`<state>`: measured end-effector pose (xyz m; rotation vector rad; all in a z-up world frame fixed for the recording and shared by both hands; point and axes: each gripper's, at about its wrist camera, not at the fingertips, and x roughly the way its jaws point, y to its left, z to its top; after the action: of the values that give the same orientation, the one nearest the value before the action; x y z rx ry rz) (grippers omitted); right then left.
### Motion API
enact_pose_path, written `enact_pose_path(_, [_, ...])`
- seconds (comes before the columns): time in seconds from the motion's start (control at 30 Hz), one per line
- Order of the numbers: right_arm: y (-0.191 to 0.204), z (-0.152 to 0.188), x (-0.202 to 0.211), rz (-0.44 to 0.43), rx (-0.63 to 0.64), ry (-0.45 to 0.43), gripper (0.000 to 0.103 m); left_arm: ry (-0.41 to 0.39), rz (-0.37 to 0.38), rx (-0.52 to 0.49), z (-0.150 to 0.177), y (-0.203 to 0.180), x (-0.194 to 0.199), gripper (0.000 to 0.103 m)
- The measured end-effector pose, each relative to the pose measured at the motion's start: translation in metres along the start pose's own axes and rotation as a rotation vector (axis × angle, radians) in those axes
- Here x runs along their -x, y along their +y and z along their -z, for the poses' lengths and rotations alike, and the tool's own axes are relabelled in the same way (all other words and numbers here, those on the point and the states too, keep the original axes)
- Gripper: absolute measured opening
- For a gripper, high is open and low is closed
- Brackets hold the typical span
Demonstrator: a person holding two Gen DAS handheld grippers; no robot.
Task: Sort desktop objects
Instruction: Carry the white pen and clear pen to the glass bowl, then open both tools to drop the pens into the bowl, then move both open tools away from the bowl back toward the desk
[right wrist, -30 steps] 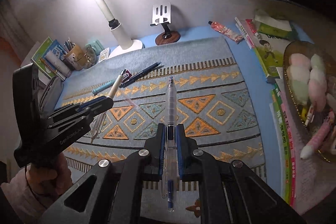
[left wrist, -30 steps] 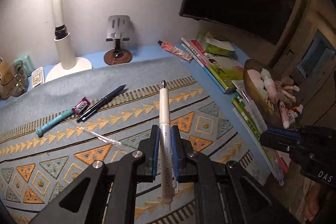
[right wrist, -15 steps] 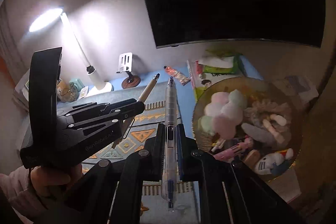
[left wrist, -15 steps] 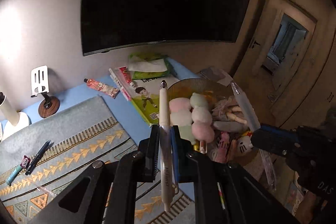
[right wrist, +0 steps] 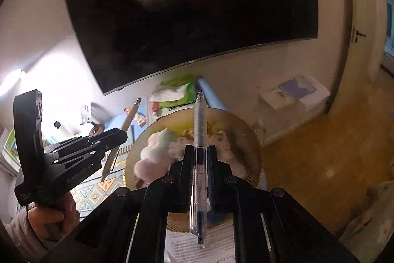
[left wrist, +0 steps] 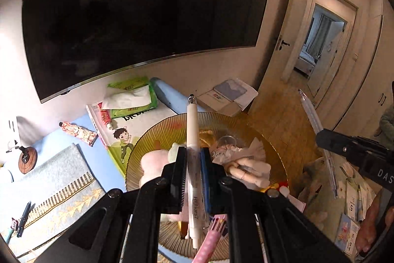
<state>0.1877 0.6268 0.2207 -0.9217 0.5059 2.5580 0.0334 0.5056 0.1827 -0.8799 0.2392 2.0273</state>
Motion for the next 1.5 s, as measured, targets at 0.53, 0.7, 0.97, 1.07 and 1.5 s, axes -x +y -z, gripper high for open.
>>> enact_pose_path(0.53, [-0.022,-0.009,-0.049,-0.042,-0.031,0.082,0.011,0.119,-0.083,0.011,-0.007,-0.006,-0.056,0.008])
enact_pose_path(0.7, [-0.030,-0.014,-0.065,-0.060,-0.071,0.108,0.011,0.120,-0.052,0.004,-0.008,-0.008,-0.062,0.008])
enact_pose_path(0.97, [-0.038,-0.018,-0.096,-0.036,-0.162,0.184,0.011,0.128,-0.039,-0.028,-0.013,-0.013,-0.073,0.009])
enact_pose_path(1.07, [-0.036,-0.018,-0.101,-0.032,-0.165,0.200,0.012,0.179,-0.025,-0.045,-0.016,-0.013,-0.081,0.038])
enact_pose_path(1.5, [-0.039,0.007,-0.069,0.019,-0.264,0.218,0.058,0.085,-0.054,0.197,0.045,0.085,0.038,0.073])
